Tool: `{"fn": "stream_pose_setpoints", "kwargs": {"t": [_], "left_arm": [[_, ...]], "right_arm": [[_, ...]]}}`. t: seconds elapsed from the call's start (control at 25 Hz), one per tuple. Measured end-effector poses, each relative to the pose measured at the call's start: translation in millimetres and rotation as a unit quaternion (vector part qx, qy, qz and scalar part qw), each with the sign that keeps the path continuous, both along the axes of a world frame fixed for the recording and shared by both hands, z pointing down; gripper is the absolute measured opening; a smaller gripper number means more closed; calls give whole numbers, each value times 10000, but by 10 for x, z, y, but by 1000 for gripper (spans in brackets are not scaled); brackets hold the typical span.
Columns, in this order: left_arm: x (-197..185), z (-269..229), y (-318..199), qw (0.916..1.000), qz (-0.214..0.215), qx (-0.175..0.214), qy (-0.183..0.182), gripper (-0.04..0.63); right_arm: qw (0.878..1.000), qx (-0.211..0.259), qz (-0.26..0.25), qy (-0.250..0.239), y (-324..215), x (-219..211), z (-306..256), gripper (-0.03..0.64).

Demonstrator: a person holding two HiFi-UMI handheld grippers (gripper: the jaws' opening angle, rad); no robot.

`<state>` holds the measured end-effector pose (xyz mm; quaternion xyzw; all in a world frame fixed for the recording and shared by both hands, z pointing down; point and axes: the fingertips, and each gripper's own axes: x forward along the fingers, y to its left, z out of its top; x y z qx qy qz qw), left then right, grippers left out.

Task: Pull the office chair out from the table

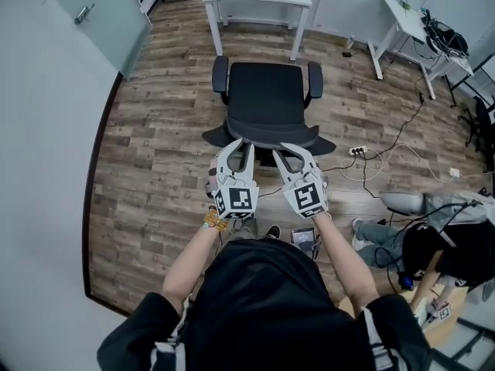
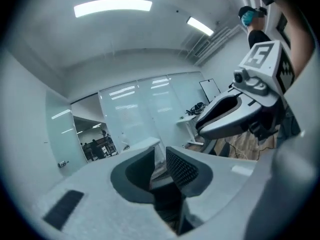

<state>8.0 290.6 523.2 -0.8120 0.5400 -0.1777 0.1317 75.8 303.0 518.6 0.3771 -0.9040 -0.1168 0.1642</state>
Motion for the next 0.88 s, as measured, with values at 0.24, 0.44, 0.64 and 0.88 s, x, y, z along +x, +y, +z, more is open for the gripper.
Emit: {"fn": "stream_pose_setpoints", "kwargs": {"t": [0.24,0.44,0.64,0.88], "left_arm": [[60,-425,-157,9984,-88,377,418,75],[54,-698,-248,9939,-223,601,900,66],[71,-854,-266,9901,-281,830,1096,47],[-17,-839,-281,9885,-397,832,1196,28]], "right_arm": [[9973,528,297,-415,-185,-13,-532,41],[9922,917,499,-687,-274,-54,-865,41],[9852,1164,730,-1026,-298,-9,-1080,37],[9838,1214,716,-1111,-309,-91,-1083,8]]}}
